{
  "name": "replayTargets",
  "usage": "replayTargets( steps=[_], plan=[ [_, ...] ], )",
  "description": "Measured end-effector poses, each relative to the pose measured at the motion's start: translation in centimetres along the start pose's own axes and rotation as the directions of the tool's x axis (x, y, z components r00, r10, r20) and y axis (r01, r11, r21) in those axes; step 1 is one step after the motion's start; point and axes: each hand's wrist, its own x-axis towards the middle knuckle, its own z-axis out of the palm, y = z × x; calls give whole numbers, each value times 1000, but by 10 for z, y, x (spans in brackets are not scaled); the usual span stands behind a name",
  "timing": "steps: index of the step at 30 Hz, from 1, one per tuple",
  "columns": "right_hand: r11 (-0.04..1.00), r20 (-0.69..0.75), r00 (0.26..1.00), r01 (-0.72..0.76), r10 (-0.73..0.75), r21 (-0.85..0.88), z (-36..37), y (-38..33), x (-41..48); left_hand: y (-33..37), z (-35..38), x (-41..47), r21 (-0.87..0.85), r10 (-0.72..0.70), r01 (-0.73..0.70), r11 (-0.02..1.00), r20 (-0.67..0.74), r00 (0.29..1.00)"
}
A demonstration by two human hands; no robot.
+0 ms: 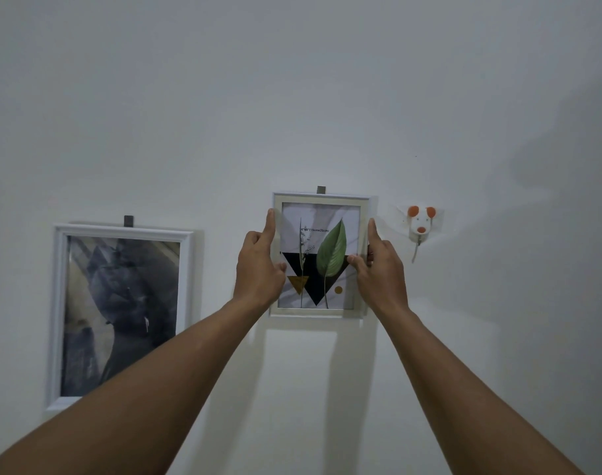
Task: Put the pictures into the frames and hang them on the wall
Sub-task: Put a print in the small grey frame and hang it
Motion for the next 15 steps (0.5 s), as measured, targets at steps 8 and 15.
replayTargets(
  steps=[8,15],
  plan=[
    [1000,-12,1000,-1,2,21,3,5,2,-6,1,3,-22,32,-32,999,-11,999],
    [1000,-27,1000,5,-5,30,4,9,3,-6,1,6,-5,49,-49,999,-2,999]
  ],
)
